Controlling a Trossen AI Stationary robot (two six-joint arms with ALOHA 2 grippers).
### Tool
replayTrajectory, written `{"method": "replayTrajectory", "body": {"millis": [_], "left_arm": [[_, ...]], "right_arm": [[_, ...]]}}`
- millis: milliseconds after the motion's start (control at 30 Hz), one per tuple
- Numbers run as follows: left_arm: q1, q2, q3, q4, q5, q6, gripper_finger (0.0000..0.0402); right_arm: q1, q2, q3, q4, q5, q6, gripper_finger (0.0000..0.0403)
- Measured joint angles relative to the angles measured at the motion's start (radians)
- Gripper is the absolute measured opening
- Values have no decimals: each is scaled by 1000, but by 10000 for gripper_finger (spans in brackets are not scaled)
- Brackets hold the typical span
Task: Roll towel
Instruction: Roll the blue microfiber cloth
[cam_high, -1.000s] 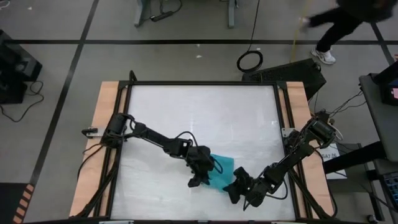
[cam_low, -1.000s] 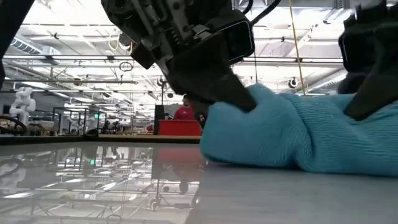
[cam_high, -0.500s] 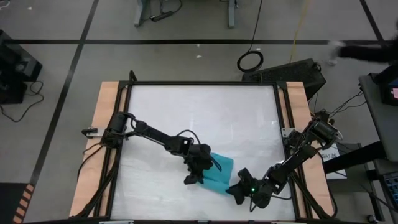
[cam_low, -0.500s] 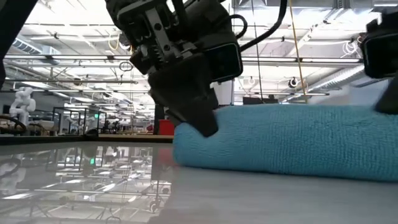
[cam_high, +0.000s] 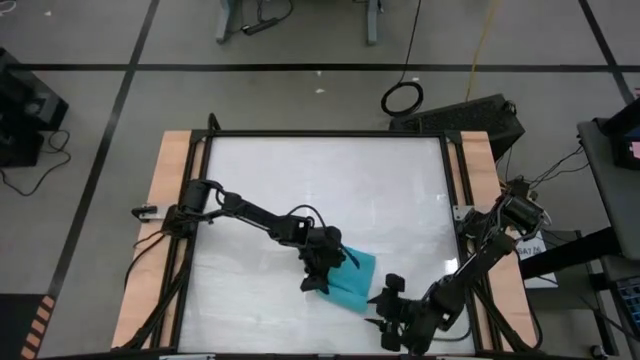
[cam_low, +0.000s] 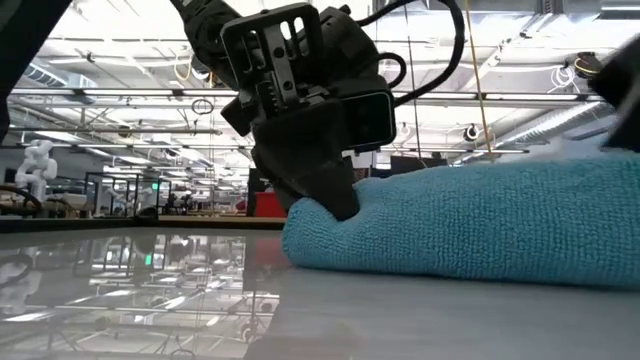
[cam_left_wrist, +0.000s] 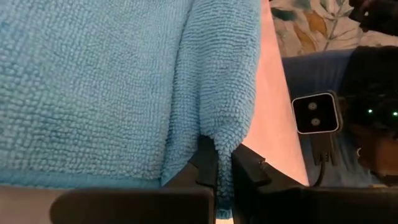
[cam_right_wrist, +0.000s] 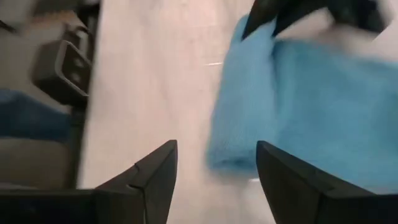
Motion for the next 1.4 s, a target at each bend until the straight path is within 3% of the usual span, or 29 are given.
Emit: {"method": "replayTrajectory", "body": {"millis": [167, 367, 700, 833, 1000, 1200, 1300, 1400], "left_arm": [[3, 6, -2, 18, 17, -26, 17], [23, 9, -3, 42, 52, -62, 17], [31, 10, -4, 40, 84, -86, 18], [30, 9, -5, 39, 72, -81, 36], [30, -10, -6, 42, 66, -34, 105], [31, -90, -14, 12, 29, 53, 200], [28, -165, -8, -27, -35, 136, 210], [0, -229, -10, -129, -174, 280, 204]], "right_arm": [[0, 53, 162, -216, 94, -150, 211], [-13, 145, 239, -230, 82, -316, 228], [-17, 248, 260, -403, 105, -128, 221], [-28, 271, 260, -404, 108, -114, 209], [-41, 279, 262, -403, 81, -25, 171], [-47, 280, 260, -412, 65, 38, 85], [-51, 280, 260, -411, 48, 90, 41], [-52, 279, 260, -408, 42, 138, 12]]}}
